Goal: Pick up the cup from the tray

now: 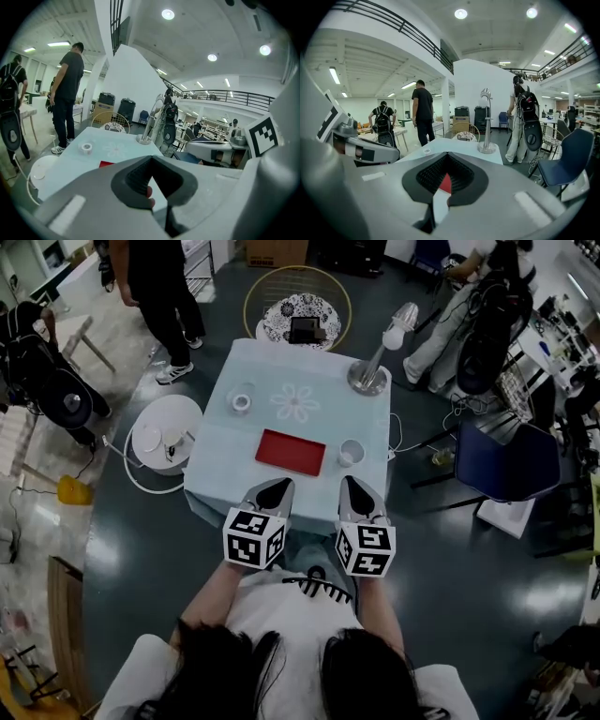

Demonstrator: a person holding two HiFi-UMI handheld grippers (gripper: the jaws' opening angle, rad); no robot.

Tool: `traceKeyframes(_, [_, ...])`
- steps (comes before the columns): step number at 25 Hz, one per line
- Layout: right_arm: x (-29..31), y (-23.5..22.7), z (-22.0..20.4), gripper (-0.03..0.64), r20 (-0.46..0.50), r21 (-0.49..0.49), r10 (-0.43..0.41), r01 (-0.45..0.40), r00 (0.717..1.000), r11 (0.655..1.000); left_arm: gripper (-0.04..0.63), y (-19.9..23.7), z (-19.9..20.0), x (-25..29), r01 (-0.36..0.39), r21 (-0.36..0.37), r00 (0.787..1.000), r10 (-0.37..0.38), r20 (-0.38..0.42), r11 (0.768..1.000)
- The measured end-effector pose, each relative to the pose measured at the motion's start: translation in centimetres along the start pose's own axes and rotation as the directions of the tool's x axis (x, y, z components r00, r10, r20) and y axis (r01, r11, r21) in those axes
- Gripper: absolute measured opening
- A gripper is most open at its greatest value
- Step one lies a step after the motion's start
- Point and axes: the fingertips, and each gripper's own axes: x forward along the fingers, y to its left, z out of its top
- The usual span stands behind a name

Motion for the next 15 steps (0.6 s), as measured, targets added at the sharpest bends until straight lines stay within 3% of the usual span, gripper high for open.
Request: traceKeyframes(15, [-2.0,0.3,-0.7,0.023,-0.005,-0.041,0.001,-0.001,1.000,0.999,0.000,-1.4,-1.3,-1.0,0.004,-0.004,1.000,-0.004,0.004,1.000])
